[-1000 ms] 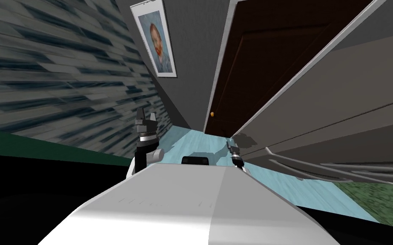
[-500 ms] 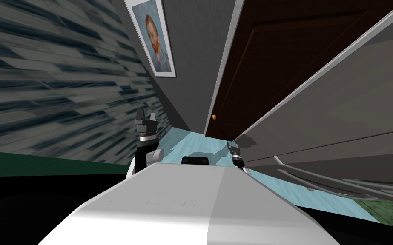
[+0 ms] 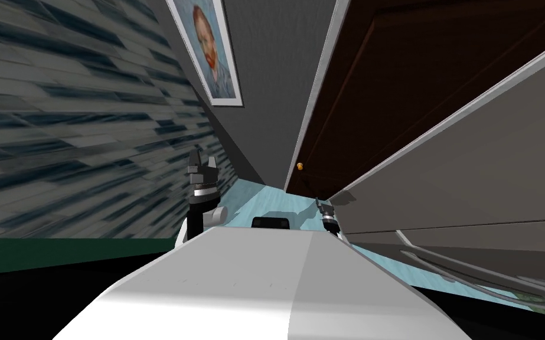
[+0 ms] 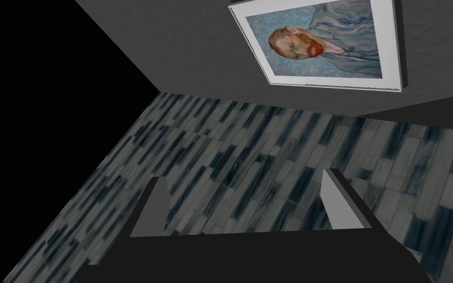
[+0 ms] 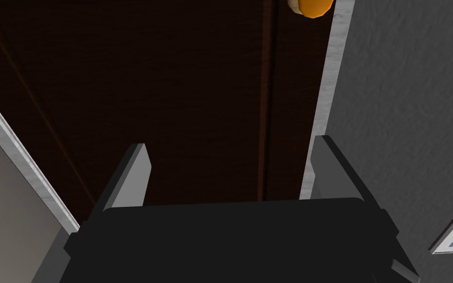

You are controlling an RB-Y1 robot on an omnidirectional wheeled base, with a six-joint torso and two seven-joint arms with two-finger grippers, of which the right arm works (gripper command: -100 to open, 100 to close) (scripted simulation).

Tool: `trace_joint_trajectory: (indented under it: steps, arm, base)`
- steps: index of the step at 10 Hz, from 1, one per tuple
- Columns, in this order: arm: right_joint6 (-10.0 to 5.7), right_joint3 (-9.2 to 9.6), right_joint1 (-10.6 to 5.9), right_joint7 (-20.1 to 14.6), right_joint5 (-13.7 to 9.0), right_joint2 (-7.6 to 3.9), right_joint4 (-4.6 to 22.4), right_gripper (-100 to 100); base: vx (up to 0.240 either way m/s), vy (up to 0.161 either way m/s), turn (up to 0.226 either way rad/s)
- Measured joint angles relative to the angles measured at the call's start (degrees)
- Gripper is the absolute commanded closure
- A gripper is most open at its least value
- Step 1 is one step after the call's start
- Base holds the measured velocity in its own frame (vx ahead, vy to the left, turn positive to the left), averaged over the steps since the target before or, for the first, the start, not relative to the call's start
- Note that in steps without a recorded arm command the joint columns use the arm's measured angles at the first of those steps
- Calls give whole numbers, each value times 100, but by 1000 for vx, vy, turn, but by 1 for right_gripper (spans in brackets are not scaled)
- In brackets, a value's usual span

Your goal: Pull the door open

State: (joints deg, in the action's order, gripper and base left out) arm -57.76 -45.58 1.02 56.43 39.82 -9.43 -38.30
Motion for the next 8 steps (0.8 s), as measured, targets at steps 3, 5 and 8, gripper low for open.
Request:
trace_joint_trajectory:
  steps: [3, 5, 8]
  arm:
    - [-6, -45, 3, -8, 22, 3, 1, -100]
    - [-16, -72, -1, -7, 32, 0, 18, -100]
    - [-14, -112, 8, -22, 54, 7, 4, -100]
  base:
    - [220, 31, 7]
    - [232, 33, 11]
    - [225, 44, 6]
